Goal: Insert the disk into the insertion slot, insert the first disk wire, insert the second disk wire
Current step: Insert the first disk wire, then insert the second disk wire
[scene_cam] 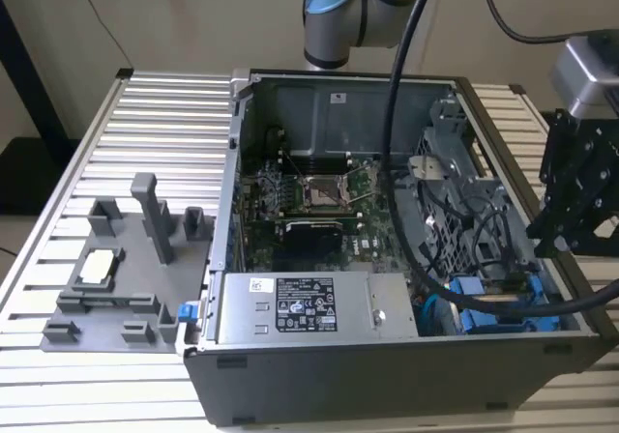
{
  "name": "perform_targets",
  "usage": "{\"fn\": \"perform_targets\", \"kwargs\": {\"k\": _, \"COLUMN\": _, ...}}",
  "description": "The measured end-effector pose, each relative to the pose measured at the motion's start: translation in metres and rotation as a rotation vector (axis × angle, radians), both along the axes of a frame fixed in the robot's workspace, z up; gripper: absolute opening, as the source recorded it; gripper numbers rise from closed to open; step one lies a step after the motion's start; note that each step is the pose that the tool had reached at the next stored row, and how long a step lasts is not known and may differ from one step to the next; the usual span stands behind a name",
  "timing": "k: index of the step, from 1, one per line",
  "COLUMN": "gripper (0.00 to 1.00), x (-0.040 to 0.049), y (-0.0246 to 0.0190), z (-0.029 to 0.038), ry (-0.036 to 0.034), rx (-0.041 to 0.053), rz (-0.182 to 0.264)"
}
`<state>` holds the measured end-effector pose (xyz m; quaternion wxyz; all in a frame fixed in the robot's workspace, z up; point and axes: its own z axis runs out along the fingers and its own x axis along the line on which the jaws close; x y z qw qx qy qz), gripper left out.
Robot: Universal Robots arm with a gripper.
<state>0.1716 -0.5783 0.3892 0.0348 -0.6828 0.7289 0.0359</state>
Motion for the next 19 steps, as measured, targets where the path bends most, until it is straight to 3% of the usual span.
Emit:
{"fn": "perform_targets", "kwargs": {"k": 2, "gripper": 0.27, "x": 0.0, "y": 0.0, "z": 0.0059, "ry": 0.0, "rx": -0.0003, "rz": 0.0}}
{"fn": "perform_targets", "kwargs": {"k": 7, "gripper": 0.27, "x": 0.0, "y": 0.0017, "z": 0.0062, "ry": 0.0, "rx": -0.0004, "rz": 0.0}}
{"fn": "perform_targets", "kwargs": {"k": 16, "gripper": 0.27, "x": 0.0, "y": 0.0291, "z": 0.0061, "ry": 0.0, "rx": -0.0001, "rz": 0.0}}
{"fn": "perform_targets", "kwargs": {"k": 19, "gripper": 0.27, "x": 0.0, "y": 0.033, "z": 0.0061, "ry": 0.0, "rx": -0.0002, "rz": 0.0}}
